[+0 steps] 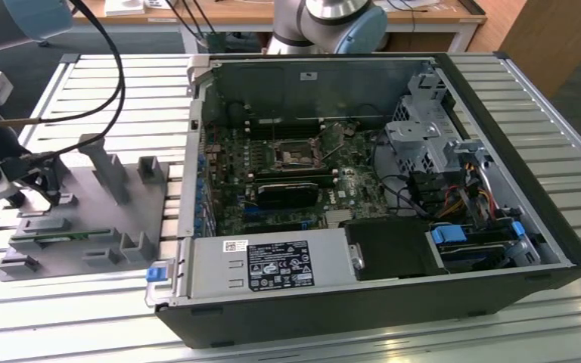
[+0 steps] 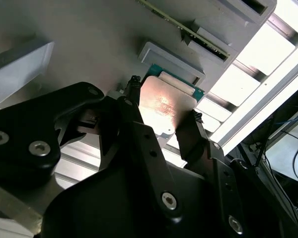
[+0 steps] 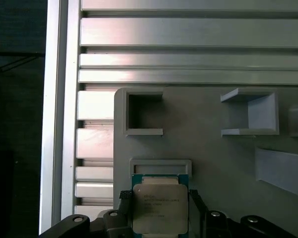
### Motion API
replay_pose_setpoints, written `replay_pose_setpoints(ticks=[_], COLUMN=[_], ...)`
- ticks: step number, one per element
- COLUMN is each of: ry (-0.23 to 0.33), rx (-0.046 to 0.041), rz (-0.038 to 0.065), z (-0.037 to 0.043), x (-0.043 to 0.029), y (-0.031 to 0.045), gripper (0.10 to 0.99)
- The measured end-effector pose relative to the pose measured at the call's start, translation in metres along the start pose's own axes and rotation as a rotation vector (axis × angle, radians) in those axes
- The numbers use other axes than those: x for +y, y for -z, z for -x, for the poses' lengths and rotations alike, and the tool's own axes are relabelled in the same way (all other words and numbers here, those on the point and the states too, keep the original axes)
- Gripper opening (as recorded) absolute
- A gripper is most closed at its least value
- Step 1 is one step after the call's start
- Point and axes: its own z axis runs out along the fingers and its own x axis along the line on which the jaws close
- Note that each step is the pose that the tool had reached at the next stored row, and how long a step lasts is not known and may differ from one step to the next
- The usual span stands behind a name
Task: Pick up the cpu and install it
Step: 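Pick up the cpu and move it towards the insertion slot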
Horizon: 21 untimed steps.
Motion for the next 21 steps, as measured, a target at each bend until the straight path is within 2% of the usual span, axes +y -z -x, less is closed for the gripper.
replay_pose_setpoints(ticks=[21], ry=[0.0], rx=[0.0003], rz=[0.0], z=[-0.0001], x=[0.0003], y=[0.0058], gripper=[0.537])
